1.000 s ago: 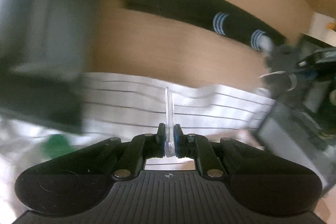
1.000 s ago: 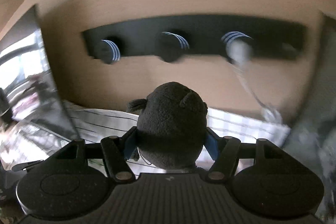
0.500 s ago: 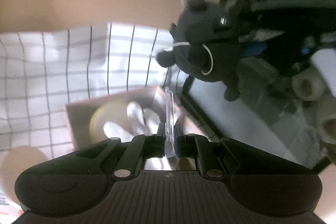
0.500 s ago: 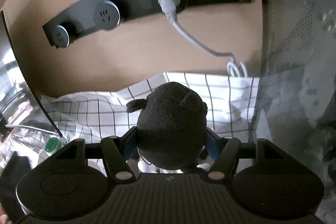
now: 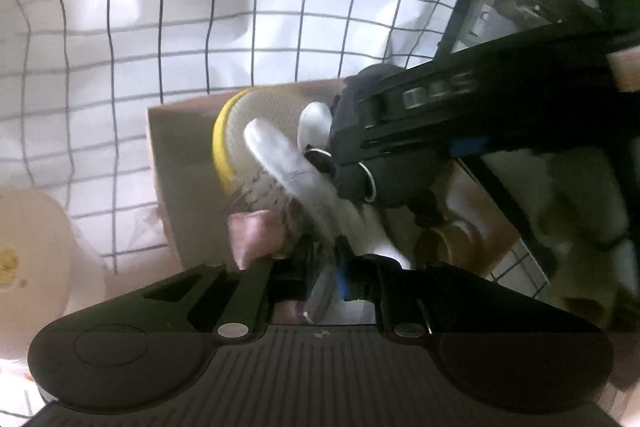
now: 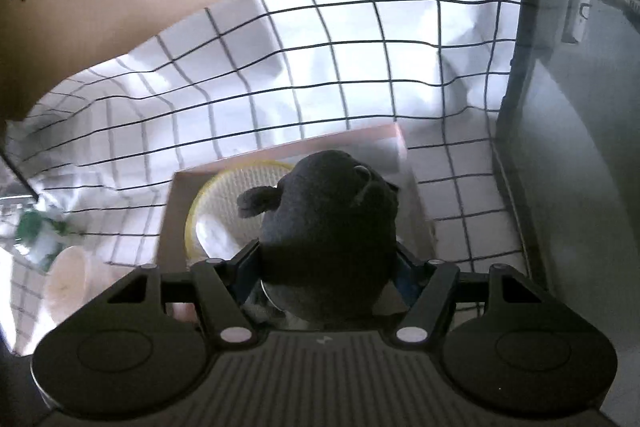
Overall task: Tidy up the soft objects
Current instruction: 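Carry the plush toy and clear strip over the pink box, then open the left tool to drop the strip while the right releases the plush into the box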
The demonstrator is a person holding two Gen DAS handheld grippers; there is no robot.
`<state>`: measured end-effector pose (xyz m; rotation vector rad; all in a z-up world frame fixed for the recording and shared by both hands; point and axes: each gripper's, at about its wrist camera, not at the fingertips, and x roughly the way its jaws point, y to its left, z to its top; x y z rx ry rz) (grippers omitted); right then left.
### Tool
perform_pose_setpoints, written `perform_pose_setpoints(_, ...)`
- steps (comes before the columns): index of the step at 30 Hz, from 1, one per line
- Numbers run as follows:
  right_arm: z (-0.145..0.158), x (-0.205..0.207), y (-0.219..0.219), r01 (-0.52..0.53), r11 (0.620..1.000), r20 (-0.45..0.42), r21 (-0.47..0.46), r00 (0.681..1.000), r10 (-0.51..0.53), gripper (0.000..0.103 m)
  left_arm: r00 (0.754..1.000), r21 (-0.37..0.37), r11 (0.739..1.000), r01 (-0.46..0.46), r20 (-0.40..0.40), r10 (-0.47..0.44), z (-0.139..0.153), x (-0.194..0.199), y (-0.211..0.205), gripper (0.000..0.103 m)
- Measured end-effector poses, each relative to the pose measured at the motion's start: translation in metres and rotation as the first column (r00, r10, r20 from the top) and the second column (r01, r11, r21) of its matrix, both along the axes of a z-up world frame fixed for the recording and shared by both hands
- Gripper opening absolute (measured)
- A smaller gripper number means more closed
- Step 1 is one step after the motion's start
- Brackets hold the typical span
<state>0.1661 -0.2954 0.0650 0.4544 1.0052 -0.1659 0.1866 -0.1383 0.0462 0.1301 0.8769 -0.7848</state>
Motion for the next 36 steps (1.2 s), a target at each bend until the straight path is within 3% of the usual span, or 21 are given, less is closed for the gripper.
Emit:
perform_pose_setpoints(8,-0.028,-0.007,0.0,0.013,0.999,-0.066,0.032,0.998,-0.01,0.068,0.999,0.026,0.999,-0.028,0.032,0.027,0.014,-0.003,0.015,0.016)
perform_pose_setpoints(16,0.008,-0.023,-0.002,0.032,0.999,-0.003,0.042,0.999,-0.032,0.071,0.999,0.01,1.0,-0.008,0.032,0.008,0.019,-0.005,0.014,0.016)
perform_pose_setpoints(23,0.035,-0.018,0.018,-0.027,0.999,0.08,-0.026,0.996,0.029,0.071,0.999,0.069,0.998,-0.006,0.04,0.003,0.007,-0.002,0.006,0.016)
perform_pose_setpoints(27,0.013,-0.002,0.028,-0.077,0.997,0.014,0.001,0.997,0.077,0.07,0.998,0.11,0.994,0.022,0.062,-0.029,0.003,-0.004,-0.001,0.018)
perform_pose_setpoints(31,-0.018,0.004,0.018,-0.027,0.999,-0.064,0.039,0.997,0.03,0.069,0.996,0.12,0.992,0.033,0.082,-0.043,0.003,-0.007,-0.002,0.019)
perform_pose_setpoints(36,-0.007,-0.005,0.011,-0.041,0.998,-0.034,0.049,0.999,0.043,0.069,0.997,0.079,0.996,0.029,0.069,-0.034,0.003,-0.006,0.001,0.019)
